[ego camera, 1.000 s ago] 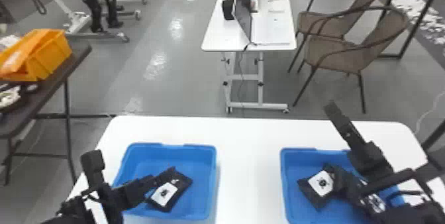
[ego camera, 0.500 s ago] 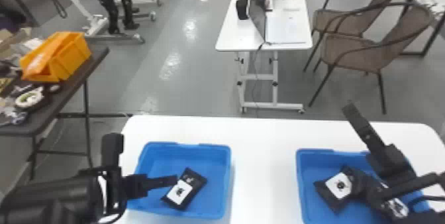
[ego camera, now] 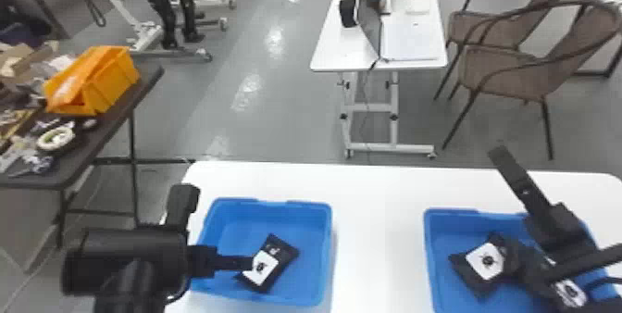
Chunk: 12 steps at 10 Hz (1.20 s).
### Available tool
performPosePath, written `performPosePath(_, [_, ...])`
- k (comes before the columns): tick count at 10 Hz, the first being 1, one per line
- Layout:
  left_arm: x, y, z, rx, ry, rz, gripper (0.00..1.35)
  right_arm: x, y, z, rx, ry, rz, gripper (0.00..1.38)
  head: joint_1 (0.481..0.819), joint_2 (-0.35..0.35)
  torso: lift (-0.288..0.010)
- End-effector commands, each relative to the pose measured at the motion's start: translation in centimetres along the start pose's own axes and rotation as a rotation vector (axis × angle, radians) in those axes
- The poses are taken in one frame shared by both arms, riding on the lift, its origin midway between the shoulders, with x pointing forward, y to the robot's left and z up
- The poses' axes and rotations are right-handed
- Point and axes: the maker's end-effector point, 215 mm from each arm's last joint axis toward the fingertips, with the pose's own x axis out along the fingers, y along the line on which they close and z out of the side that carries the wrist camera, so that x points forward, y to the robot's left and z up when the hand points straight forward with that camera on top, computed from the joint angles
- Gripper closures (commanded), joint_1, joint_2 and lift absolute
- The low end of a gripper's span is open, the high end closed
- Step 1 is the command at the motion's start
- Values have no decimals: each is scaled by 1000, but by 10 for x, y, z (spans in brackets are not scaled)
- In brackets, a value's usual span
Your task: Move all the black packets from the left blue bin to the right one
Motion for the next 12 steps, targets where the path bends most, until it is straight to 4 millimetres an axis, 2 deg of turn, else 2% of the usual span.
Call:
performPosePath(1, [13,7,3,68,20,32,186,0,1,0,3,0,3,137,695,212,0])
performPosePath(3, [35,1,8,115,11,-9,180,1,3,0,4,-2,11,137,695,216,0])
performPosePath(6, [67,-22,8,151,14,-103,180,1,3,0,9,-2,13,137,695,194,0])
performPosePath(7, [73,-26,6,156,30,-118,182,1,3,0,10,-3,13,137,695,183,0])
performPosePath(10, [77,-17,-5,173,104,-92,186,0,3,-1,24,-6,15,137,695,169,0])
performPosePath(12, [87,-16,-8,201,148,-104,206,0,3,-2,34,-8,13,137,695,176,0])
